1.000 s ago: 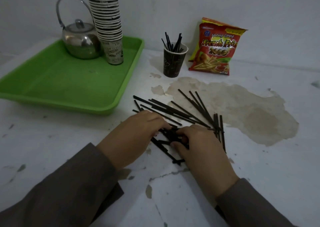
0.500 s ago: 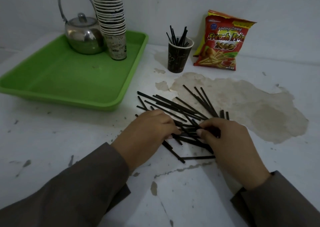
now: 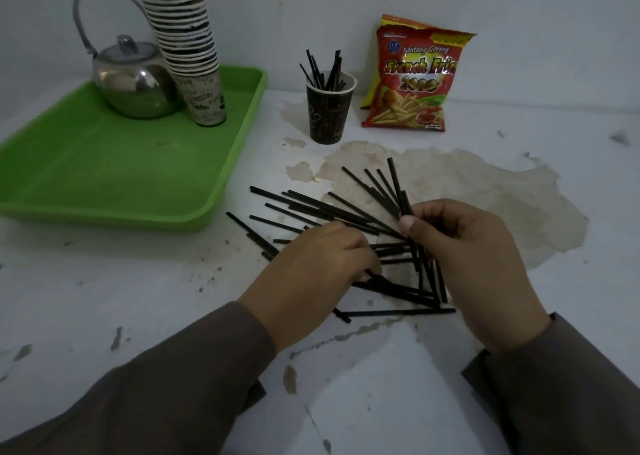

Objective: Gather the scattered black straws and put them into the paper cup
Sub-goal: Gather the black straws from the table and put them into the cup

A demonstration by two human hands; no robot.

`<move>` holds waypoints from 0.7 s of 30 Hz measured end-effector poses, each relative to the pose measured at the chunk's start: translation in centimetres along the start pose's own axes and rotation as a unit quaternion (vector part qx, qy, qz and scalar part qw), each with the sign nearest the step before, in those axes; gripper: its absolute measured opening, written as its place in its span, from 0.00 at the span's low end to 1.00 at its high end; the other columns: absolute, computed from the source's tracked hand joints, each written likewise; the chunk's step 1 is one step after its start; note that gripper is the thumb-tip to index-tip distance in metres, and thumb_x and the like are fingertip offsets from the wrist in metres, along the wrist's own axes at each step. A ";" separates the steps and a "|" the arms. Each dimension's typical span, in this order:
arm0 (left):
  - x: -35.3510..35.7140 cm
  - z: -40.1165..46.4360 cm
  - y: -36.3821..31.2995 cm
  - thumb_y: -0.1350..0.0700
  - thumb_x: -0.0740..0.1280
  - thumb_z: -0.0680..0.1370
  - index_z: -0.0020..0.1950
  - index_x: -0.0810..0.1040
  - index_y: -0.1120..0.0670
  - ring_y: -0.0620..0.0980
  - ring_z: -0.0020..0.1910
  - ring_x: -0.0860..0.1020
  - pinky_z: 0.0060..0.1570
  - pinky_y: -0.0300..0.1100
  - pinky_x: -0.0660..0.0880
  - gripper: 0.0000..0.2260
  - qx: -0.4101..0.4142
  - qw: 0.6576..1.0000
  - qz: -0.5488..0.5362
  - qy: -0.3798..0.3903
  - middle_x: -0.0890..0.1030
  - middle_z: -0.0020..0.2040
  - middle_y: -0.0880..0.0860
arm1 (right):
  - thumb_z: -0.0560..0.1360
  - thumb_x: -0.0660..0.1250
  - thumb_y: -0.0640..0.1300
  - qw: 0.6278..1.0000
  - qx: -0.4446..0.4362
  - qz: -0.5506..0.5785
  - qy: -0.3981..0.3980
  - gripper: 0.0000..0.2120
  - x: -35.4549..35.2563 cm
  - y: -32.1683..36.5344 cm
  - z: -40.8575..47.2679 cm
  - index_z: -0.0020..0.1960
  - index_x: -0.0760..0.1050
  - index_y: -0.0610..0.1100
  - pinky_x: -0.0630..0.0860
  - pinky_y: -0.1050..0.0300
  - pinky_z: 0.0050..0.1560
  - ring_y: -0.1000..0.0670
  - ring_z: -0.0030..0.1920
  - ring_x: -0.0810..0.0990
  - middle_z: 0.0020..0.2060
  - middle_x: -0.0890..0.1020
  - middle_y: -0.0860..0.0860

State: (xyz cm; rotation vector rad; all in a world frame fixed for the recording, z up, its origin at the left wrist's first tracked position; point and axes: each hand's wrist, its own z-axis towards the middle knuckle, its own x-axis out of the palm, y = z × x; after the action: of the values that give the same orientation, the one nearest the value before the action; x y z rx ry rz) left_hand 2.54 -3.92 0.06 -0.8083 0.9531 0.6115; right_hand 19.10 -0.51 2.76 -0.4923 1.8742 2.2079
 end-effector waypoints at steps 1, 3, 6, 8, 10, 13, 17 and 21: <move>0.4 0.2 0.0 0.63 0.65 0.73 0.48 0.80 0.56 0.53 0.43 0.76 0.41 0.45 0.74 0.06 0.003 1.000 0.004 0.008 0.81 0.45 0.55 | 0.71 0.69 0.43 1.000 0.001 0.005 -0.001 0.03 0.0 0.0 0.0 0.43 0.81 0.44 0.75 0.67 0.40 0.54 0.38 0.80 0.36 0.84 0.49; 1.2 0.5 0.0 0.63 0.65 0.73 0.48 0.80 0.56 0.55 0.46 0.78 0.45 0.48 0.76 0.07 0.005 1.000 0.008 0.026 0.82 0.47 0.55 | 0.70 0.69 0.42 1.000 0.004 0.015 0.002 0.04 0.0 0.0 0.0 0.44 0.81 0.43 0.75 0.64 0.43 0.52 0.40 0.81 0.38 0.84 0.48; 1.6 1.0 0.0 0.63 0.65 0.72 0.48 0.81 0.57 0.56 0.45 0.79 0.46 0.49 0.77 0.08 0.006 0.999 0.015 0.043 0.83 0.46 0.56 | 0.71 0.69 0.43 1.000 0.009 0.019 0.006 0.05 0.0 0.0 0.0 0.45 0.80 0.43 0.77 0.62 0.45 0.52 0.41 0.81 0.39 0.84 0.48; 1.6 1.1 -0.2 0.64 0.67 0.71 0.47 0.81 0.56 0.56 0.42 0.78 0.43 0.46 0.76 0.08 0.012 0.998 0.039 0.037 0.83 0.42 0.55 | 0.70 0.69 0.42 1.000 0.011 0.029 0.004 0.04 0.0 0.0 0.0 0.44 0.80 0.43 0.78 0.56 0.47 0.49 0.42 0.82 0.39 0.84 0.46; 1.6 1.0 -0.4 0.64 0.68 0.70 0.46 0.81 0.55 0.54 0.41 0.77 0.41 0.45 0.75 0.07 0.019 0.997 0.065 0.027 0.82 0.40 0.54 | 0.70 0.69 0.41 0.999 0.011 0.034 0.004 0.03 0.0 0.0 0.0 0.43 0.80 0.42 0.78 0.56 0.46 0.47 0.42 0.82 0.38 0.84 0.46; 1.6 0.7 -0.9 0.63 0.70 0.69 0.46 0.80 0.54 0.52 0.41 0.76 0.39 0.43 0.74 0.07 0.016 0.993 0.112 0.013 0.80 0.40 0.52 | 0.70 0.70 0.42 0.999 0.009 0.034 0.009 0.03 0.0 0.0 0.0 0.43 0.81 0.44 0.76 0.62 0.43 0.50 0.40 0.81 0.37 0.84 0.47; 1.7 0.4 -0.9 0.66 0.69 0.69 0.46 0.79 0.57 0.53 0.41 0.76 0.39 0.44 0.76 0.09 -0.002 0.994 0.108 0.003 0.80 0.41 0.54 | 0.70 0.70 0.42 0.999 0.006 0.041 0.008 0.03 0.0 -0.1 -0.1 0.43 0.81 0.45 0.77 0.60 0.44 0.49 0.40 0.81 0.37 0.84 0.47; 0.9 0.1 -0.2 0.71 0.69 0.69 0.45 0.78 0.60 0.55 0.39 0.77 0.39 0.46 0.77 0.09 -0.044 0.996 0.080 -0.021 0.80 0.39 0.57 | 0.70 0.69 0.43 0.998 -0.010 0.059 -0.003 0.02 -0.2 -0.1 0.0 0.42 0.81 0.45 0.78 0.56 0.44 0.46 0.40 0.81 0.37 0.84 0.45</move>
State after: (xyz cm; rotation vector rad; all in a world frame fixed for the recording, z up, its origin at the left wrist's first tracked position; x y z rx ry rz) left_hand 3.17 -3.84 -0.64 -0.7983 0.9648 0.8110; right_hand 19.32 -0.48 2.73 -0.3876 1.9263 2.3025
